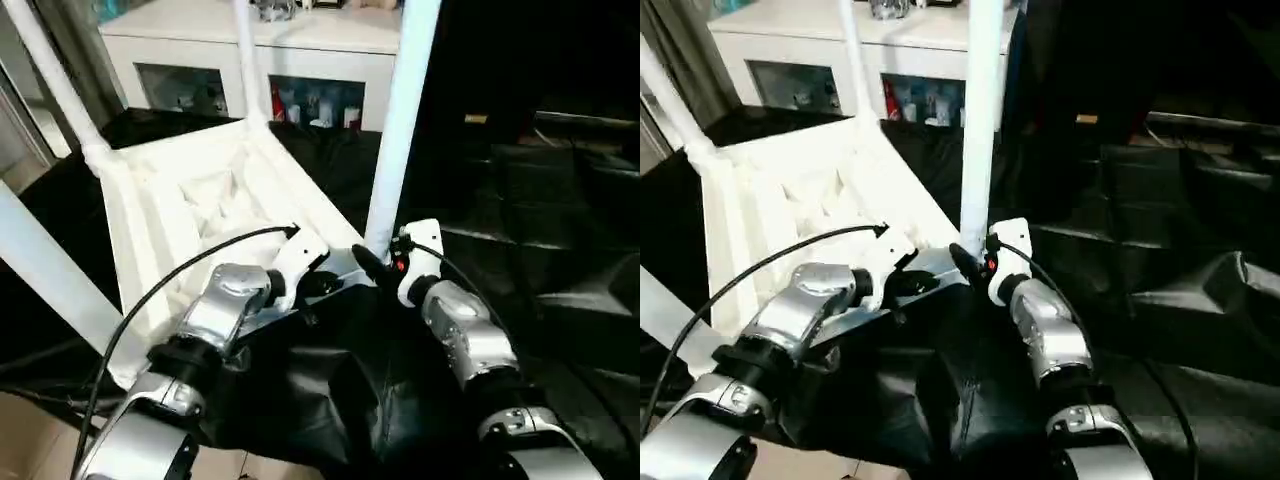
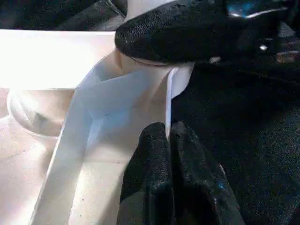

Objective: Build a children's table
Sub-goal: Rotate leg to tighten

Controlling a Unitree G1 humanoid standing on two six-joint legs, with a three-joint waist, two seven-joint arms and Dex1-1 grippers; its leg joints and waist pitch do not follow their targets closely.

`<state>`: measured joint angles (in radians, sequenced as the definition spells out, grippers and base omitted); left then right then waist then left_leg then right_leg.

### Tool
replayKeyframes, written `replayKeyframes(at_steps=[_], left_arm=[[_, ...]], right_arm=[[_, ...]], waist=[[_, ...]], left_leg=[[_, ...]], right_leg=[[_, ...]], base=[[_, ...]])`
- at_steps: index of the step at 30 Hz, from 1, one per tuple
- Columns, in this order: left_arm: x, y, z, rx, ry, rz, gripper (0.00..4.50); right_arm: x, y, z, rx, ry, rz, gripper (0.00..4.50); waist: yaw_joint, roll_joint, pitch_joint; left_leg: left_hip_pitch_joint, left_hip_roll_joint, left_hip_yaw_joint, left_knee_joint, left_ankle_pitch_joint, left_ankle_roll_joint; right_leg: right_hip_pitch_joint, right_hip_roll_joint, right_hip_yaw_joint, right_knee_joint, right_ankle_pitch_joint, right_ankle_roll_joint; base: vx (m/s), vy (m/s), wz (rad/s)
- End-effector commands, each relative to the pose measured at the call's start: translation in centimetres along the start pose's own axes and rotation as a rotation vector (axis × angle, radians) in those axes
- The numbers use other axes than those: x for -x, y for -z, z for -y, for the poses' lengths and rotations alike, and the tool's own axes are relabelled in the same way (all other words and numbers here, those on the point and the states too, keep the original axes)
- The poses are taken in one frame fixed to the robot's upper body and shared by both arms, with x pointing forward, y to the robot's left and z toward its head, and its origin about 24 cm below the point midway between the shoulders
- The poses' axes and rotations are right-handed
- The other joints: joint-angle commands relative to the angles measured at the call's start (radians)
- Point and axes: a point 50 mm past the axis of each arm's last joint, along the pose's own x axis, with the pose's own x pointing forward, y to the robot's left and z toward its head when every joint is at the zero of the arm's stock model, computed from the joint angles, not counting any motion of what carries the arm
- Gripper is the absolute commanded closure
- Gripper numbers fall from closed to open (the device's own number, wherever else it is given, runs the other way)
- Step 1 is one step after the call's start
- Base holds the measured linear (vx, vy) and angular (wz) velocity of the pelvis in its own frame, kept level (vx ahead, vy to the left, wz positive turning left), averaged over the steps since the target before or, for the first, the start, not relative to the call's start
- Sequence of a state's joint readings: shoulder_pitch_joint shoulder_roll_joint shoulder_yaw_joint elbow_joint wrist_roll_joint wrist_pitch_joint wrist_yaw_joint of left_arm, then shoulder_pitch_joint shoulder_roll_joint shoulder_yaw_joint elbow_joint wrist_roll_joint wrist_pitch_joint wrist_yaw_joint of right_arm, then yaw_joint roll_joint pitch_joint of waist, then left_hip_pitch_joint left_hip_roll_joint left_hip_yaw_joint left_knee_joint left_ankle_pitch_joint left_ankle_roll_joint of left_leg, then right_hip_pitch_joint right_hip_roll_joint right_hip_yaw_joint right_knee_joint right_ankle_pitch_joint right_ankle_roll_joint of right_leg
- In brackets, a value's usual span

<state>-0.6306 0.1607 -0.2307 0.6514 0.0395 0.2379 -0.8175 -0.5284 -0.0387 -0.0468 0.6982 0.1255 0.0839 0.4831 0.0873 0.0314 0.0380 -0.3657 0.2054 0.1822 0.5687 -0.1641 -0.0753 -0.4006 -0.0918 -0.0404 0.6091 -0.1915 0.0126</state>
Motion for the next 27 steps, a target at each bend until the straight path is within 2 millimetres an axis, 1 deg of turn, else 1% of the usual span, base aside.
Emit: replayKeyframes(at_steps=[1,2,3,4,5,6,7,8,9,10,11,12,13,14,15,16,17,18,19,20,21,24,25,27], left_arm=[[-1.3,-2.5,1.0,-0.06,0.049,0.085,4.5],[-1.1,-2.4,1.0,-0.066,0.067,0.085,4.5],[-0.6,-2.3,1.0,-0.078,0.1,0.085,4.5],[-0.4,-2.2,0.9,-0.084,0.118,0.085,4.5],[0.0,-2.0,1.0,-0.095,0.151,0.084,4.5],[0.4,-1.8,1.1,-0.108,0.188,0.076,4.5],[0.4,-1.8,1.1,-0.108,0.188,0.076,4.5],[1.1,-1.3,1.2,-0.13,0.25,0.061,4.5],[1.5,-1.0,1.3,-0.13,0.274,0.056,4.5],[1.8,-0.9,1.3,-0.13,0.296,0.051,4.5],[2.2,-0.7,1.3,-0.129,0.314,0.045,4.5],[2.6,-0.5,1.2,-0.128,0.333,0.038,4.5],[2.7,-0.5,1.2,-0.128,0.338,0.035,4.5],[3.3,-0.2,1.1,-0.126,0.363,0.021,4.5],[3.7,0.0,1.1,-0.123,0.386,0.009,4.5],[3.7,0.0,1.1,-0.123,0.386,0.009,4.5],[4.2,0.4,1.1,-0.119,0.406,-0.011,4.5],[4.4,0.5,1.2,-0.118,0.412,-0.017,4.5],[4.6,0.6,1.1,-0.117,0.413,-0.021,4.5],[4.7,0.7,1.1,-0.116,0.41,-0.021,4.5],[4.8,0.8,1.1,-0.112,0.411,-0.022,4.5],[5.0,0.9,1.2,-0.105,0.414,-0.023,4.5],[5.0,0.9,1.2,-0.104,0.416,-0.023,4.5],[5.1,0.9,1.3,-0.102,0.419,-0.024,4.5]], right_arm=[[-1.2,2.2,-5.3,-0.054,-0.287,-0.093,1.2],[-1.0,2.1,-5.1,-0.037,-0.312,-0.093,1.05],[-0.5,1.8,-4.6,-0.012,-0.353,-0.092,0.89],[-0.2,1.7,-4.3,-0.002,-0.373,-0.092,0.79],[0.1,1.5,-3.9,0.008,-0.404,-0.091,0.79],[0.5,1.2,-3.5,0.023,-0.437,-0.09,0.79],[0.5,1.2,-3.5,0.023,-0.437,-0.09,0.79],[1.1,0.7,-2.8,0.048,-0.492,-0.093,0.79],[1.4,0.4,-2.5,0.059,-0.518,-0.094,0.79],[1.7,0.1,-2.2,0.067,-0.547,-0.097,0.79],[2.0,-0.2,-1.9,0.075,-0.575,-0.099,0.79],[2.3,-0.4,-1.6,0.085,-0.6,-0.102,0.79],[2.3,-0.5,-1.5,0.088,-0.608,-0.103,0.79],[2.7,-0.9,-1.1,0.105,-0.646,-0.112,0.79],[2.9,-1.1,-0.9,0.118,-0.672,-0.12,0.79],[2.9,-1.1,-0.9,0.118,-0.672,-0.12,0.79],[3.1,-1.1,-0.6,0.135,-0.693,-0.137,0.79],[3.2,-1.1,-0.6,0.143,-0.702,-0.145,0.79],[3.2,-1.0,-0.5,0.15,-0.715,-0.155,0.79],[3.3,-1.0,-0.6,0.154,-0.727,-0.165,0.79],[3.4,-0.9,-0.6,0.158,-0.742,-0.175,1.05],[3.5,-0.8,-0.7,0.156,-0.77,-0.187,1.17],[3.5,-0.8,-0.7,0.154,-0.773,-0.188,1.3],[3.6,-0.7,-0.8,0.152,-0.785,-0.191,1.54]], waist=[[-0.002,-0.004,-0.048],[-0.002,-0.005,-0.048],[-0.003,-0.017,-0.048],[0.002,-0.01,-0.051],[-0.001,-0.013,-0.051],[0.0,-0.015,-0.053],[0.001,-0.013,-0.055],[0.002,-0.014,-0.057],[0.002,-0.014,-0.06],[0.004,-0.012,-0.06],[0.007,-0.02,-0.06],[0.01,-0.016,-0.062],[0.011,-0.016,-0.063],[0.014,-0.019,-0.061],[0.019,-0.019,-0.062],[0.02,-0.018,-0.062],[0.021,-0.017,-0.06],[0.026,-0.017,-0.06],[0.026,-0.016,-0.06],[0.028,-0.017,-0.058],[0.028,-0.017,-0.057],[0.029,-0.016,-0.057],[0.029,-0.017,-0.057],[0.029,-0.012,-0.059]], left_leg=[[0.007,0.012,-0.007,-0.073,-0.331,-0.002],[0.008,0.012,-0.006,-0.073,-0.337,-0.001],[0.006,0.012,-0.005,-0.073,-0.333,0.003],[0.005,0.013,-0.006,-0.071,-0.316,0.01],[0.003,0.014,-0.005,-0.071,-0.304,0.015],[0.001,0.015,-0.005,-0.069,-0.285,0.021],[-0.001,0.015,-0.007,-0.068,-0.271,0.024],[0.002,0.017,-0.005,-0.066,-0.247,0.03],[0.0,0.017,-0.001,-0.061,-0.215,0.043],[0.001,0.017,0.0,-0.059,-0.205,0.049],[0.0,0.017,0.002,-0.056,-0.184,0.063],[-0.001,0.018,0.003,-0.054,-0.164,0.073],[-0.001,0.019,0.004,-0.053,-0.156,0.078],[0.0,0.021,0.005,-0.052,-0.151,0.085],[0.0,0.021,0.005,-0.05,-0.146,0.09],[0.001,0.022,0.006,-0.05,-0.146,0.092],[0.001,0.023,0.006,-0.051,-0.148,0.091],[0.001,0.023,0.005,-0.051,-0.152,0.083],[0.002,0.024,0.006,-0.051,-0.16,0.082],[0.002,0.024,0.005,-0.052,-0.173,0.074],[0.001,0.023,0.005,-0.054,-0.182,0.066],[0.002,0.024,0.003,-0.055,-0.197,0.049],[0.001,0.023,0.003,-0.055,-0.197,0.049],[0.0,0.022,0.003,-0.053,-0.189,0.048]], right_leg=[[0.036,-0.037,0.026,-0.092,-0.299,-0.173],[0.036,-0.037,0.026,-0.094,-0.307,-0.17],[0.037,-0.037,0.026,-0.095,-0.309,-0.167],[0.04,-0.039,0.027,-0.09,-0.286,-0.17],[0.04,-0.038,0.027,-0.088,-0.259,-0.18],[0.043,-0.038,0.027,-0.084,-0.227,-0.189],[0.046,-0.039,0.026,-0.079,-0.203,-0.196],[0.045,-0.038,0.025,-0.076,-0.16,-0.211],[0.048,-0.035,0.024,-0.068,-0.099,-0.231],[0.046,-0.034,0.023,-0.066,-0.075,-0.241],[0.049,-0.034,0.022,-0.061,-0.041,-0.256],[0.049,-0.035,0.021,-0.057,-0.021,-0.265],[0.049,-0.035,0.02,-0.056,-0.009,-0.269],[0.046,-0.036,0.02,-0.056,-0.004,-0.276],[0.047,-0.038,0.019,-0.053,-0.007,-0.28],[0.045,-0.037,0.02,-0.053,-0.008,-0.281],[0.043,-0.037,0.02,-0.054,-0.013,-0.282],[0.042,-0.039,0.02,-0.053,-0.031,-0.281],[0.041,-0.039,0.021,-0.055,-0.038,-0.281],[0.041,-0.038,0.02,-0.055,-0.053,-0.278],[0.041,-0.039,0.021,-0.057,-0.073,-0.273],[0.04,-0.04,0.022,-0.058,-0.1,-0.263],[0.04,-0.04,0.022,-0.058,-0.098,-0.262],[0.041,-0.04,0.022,-0.056,-0.083,-0.261]], base=[[0.0,0.0,0.0],[0.0,0.0,0.0],[0.0,0.0,0.0],[0.0,0.0,0.0],[0.0,0.0,0.0],[0.0,0.0,0.0],[0.0,0.0,0.0],[0.0,0.0,0.0],[0.0,0.0,0.0],[0.0,0.0,0.0],[0.0,0.0,0.0],[0.0,0.0,0.0],[0.0,0.0,0.0],[0.0,0.0,0.0],[0.0,0.0,0.0],[0.0,0.0,0.0],[0.0,0.0,0.0],[0.0,0.0,0.0],[0.0,0.0,0.0],[0.0,0.0,0.0],[0.0,0.0,0.0],[0.0,0.0,0.0],[0.0,0.0,0.0],[0.0,0.0,0.0]])
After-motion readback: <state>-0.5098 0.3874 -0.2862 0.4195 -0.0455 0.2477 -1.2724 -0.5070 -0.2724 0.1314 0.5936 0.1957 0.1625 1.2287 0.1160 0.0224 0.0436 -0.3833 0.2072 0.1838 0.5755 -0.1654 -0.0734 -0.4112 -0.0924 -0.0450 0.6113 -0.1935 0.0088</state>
